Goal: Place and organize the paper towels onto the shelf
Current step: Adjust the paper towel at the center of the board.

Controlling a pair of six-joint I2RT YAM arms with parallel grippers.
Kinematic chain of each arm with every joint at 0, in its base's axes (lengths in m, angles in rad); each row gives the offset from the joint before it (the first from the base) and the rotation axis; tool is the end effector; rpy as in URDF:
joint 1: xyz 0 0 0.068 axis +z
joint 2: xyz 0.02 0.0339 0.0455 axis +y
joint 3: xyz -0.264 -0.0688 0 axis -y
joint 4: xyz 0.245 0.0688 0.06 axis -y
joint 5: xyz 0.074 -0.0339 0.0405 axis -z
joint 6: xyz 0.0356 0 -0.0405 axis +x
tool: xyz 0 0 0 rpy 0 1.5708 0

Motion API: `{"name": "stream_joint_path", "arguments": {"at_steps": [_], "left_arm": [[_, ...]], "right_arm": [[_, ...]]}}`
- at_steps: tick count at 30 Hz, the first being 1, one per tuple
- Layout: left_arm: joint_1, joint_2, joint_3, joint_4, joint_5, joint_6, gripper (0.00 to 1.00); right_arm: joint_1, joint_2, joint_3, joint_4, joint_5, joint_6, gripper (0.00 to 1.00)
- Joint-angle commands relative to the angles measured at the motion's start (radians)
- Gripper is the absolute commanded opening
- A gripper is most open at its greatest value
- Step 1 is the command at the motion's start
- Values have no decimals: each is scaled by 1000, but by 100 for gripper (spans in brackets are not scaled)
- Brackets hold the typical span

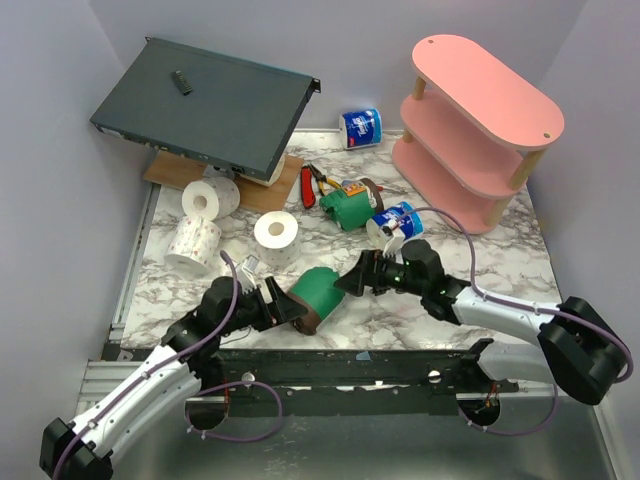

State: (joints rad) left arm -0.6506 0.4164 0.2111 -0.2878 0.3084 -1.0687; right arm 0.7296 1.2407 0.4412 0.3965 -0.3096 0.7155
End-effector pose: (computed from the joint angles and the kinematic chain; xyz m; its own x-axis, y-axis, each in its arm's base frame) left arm 0.0935 -0.0847 0.1780 -0.8736 -0.3847 -0.2980 0.0500 0.5383 -0.8413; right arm 0.1773 0.1731 0.1871 -0.7742 0.1459 -0.6159 -0.4451 0.5664 0.6936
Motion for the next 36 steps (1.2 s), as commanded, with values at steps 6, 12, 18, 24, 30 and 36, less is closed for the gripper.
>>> {"name": "stream_joint_path", "arguments": {"at_steps": [6,12,18,24,30,36], "left_arm": [[-6,157,57,65,-103,82,78],[-4,135,69,-1,-201,72,77],[1,86,70,-35,-233,87,75],[5,110,79,-27,-215,117,75],[8,230,98,84,-147,139,72],[8,387,147,170,-98,169,71]], "right_arm": [[10,-144,-65,-87,44,0,95],[9,-161,-47,-87,159,13,95],[10,43,41,42,61,4,95],[14,156,56,168,-35,43,93],[45,140,8,194,-90,48,91],[60,16,-95,165,-82,67,90]]}}
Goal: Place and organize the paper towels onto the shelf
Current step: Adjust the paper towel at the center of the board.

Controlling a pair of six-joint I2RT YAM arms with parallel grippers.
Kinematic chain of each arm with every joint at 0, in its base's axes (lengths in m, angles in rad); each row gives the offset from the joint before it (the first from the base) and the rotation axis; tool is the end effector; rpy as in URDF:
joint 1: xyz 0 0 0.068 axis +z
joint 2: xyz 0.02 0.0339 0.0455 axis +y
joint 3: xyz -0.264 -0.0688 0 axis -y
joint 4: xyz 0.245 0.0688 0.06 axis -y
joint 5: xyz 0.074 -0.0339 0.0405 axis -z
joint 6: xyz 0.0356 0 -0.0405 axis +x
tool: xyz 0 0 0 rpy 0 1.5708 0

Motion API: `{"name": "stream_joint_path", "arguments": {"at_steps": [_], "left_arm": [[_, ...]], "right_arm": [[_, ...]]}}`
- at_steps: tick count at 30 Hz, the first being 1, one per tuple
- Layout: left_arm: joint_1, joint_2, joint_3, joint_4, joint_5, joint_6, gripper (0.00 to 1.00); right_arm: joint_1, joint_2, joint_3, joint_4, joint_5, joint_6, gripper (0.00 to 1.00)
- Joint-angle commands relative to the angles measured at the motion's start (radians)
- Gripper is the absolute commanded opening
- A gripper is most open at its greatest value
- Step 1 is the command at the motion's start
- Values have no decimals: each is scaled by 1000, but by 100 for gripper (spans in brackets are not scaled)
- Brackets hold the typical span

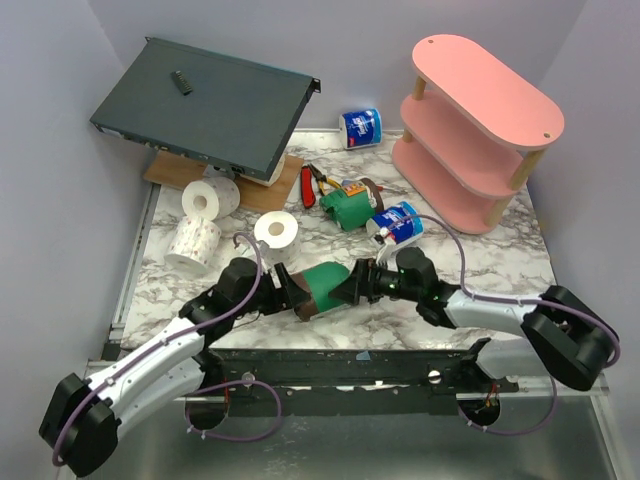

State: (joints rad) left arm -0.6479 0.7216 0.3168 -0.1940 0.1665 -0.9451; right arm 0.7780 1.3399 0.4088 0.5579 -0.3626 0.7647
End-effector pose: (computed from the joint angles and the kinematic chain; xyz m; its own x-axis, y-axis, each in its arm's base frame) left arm 0.1246 -0.1017 0.1851 -0.8341 -0.3712 -0.4080 0.0482 0.6879 -0.7242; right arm 0.1720 0.1872 0.1706 -0.8046 0.1159 -0.5824 -0.4635 0.4905 0.7380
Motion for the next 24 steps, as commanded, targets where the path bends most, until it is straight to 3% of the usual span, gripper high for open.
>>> {"name": "stream_joint_path", "arguments": {"at_steps": [1,5,11,24], "left_arm": [[6,101,51,80,44,53,71],[6,157,83,90,44,70,71],[7,158,90,100,37,72,72],[7,141,83,100,48,71,72]], "right_arm": [[12,-111,-80,-15,-26,18,90],[12,-238,-111,-110,12,3,91],[10,-336,-122,-219,215,22,93],[10,-129,-108,23,109,68,87]]}}
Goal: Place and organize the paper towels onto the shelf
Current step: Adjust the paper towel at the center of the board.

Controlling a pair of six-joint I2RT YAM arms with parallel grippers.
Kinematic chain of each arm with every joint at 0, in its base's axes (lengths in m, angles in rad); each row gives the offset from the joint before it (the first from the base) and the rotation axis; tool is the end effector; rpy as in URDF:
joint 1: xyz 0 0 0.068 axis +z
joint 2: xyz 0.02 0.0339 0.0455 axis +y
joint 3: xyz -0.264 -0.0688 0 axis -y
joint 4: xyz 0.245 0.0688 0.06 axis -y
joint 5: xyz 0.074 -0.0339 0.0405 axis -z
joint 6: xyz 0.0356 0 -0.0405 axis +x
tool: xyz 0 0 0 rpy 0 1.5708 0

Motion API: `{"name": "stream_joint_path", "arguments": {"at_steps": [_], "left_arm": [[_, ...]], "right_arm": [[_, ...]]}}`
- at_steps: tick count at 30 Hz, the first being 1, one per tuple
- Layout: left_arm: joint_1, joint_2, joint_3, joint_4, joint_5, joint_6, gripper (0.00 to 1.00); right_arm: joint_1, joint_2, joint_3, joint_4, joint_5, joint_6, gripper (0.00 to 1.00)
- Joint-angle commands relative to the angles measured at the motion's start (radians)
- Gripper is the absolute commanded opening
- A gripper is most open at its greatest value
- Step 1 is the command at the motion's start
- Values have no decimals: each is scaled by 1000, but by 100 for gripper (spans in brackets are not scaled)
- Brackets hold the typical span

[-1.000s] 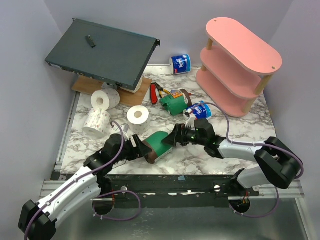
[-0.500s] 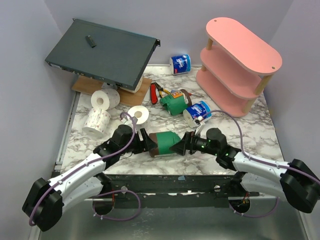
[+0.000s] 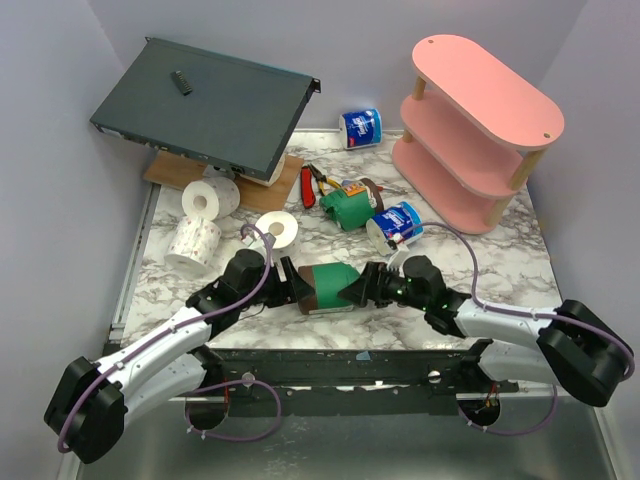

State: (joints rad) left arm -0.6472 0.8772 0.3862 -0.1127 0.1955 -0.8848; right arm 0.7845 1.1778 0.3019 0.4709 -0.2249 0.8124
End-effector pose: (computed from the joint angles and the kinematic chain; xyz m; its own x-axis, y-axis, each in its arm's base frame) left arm 0.1436 -0.1172 0.1921 -0.8433 -0.3141 -0.4361 0.1050 0.6995 -0.7069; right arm 0.1513 0.1623 0.1648 -0.7970 0.2043 -0.5683 -0.3710 0.5770 0.7276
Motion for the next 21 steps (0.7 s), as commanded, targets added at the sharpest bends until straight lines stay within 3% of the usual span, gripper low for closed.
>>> {"name": "stream_joint_path", "arguments": {"at_steps": [1,9,21], "left_arm": [[8,-17,11,19,19,10,72],[6,-25,-22,45,26,2,72],[7,-22,-53,102,51,-4,71]], "right_arm": [[4,34,-9,138,-37,23,86],[4,49,-25,250,-101,10,80],[4,222,-25,440,-241,60,75]]}}
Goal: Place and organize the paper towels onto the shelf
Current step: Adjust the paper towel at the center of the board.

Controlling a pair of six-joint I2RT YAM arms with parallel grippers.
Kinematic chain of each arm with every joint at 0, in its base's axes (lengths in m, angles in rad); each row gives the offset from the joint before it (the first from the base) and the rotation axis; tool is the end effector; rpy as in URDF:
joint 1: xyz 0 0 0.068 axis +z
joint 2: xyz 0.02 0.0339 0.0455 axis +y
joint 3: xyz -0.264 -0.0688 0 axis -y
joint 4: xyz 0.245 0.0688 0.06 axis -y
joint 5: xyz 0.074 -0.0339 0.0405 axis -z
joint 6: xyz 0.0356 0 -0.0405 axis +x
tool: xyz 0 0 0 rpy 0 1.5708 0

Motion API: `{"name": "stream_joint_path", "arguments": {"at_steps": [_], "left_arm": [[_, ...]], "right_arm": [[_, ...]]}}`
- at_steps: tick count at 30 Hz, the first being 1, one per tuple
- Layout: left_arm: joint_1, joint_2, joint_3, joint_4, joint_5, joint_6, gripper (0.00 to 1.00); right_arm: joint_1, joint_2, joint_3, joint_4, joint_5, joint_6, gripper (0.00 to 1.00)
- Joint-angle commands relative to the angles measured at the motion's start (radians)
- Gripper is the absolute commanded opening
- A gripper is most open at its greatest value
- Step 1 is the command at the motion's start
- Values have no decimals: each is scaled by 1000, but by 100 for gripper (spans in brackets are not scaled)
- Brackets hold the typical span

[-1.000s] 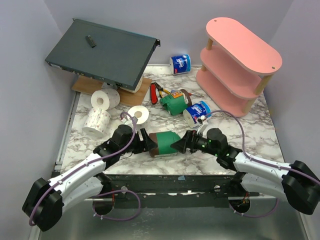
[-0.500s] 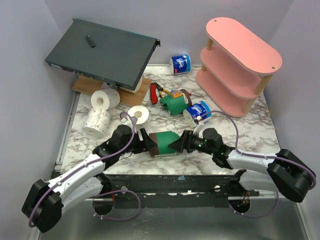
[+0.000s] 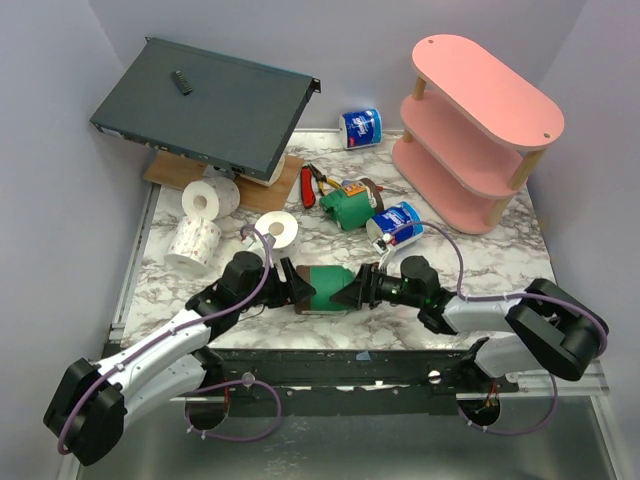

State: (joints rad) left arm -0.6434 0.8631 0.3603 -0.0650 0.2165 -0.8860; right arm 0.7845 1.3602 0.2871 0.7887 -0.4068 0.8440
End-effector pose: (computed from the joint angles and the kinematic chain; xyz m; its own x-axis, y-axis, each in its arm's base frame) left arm 0.1424 -0.1163 0.1901 -0.8382 -0.3170 -0.4438 0.1290 0.6754 -0.7261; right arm 0.1577 0.1773 0.1551 -0.8177 0.1535 -0.5548 -0.4613 0.4018 0.7911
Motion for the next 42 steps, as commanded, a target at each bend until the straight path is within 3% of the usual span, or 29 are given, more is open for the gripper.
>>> {"name": "stream_joint_path", "arguments": {"at_steps": [1,8,16,23,38,42], "left_arm": [[3,-9,-34,59,34,-6,71],[2,-14,-64,98,47,-19,69],[3,-27,-93,127,60,-27,68],[2,-46,-113,135,59,-31,67],[3,-79,-124,120,55,-27,67],[2,-132,-103,68,36,-15,67]], "right_arm": [[4,55,-14,146,-63,40,75],[4,157,-39,338,-68,105,74],[4,249,-22,417,-38,153,71],[5,329,-11,468,-40,193,80],[4,380,-11,612,-113,223,39],[4,323,-24,567,-112,202,34]]}}
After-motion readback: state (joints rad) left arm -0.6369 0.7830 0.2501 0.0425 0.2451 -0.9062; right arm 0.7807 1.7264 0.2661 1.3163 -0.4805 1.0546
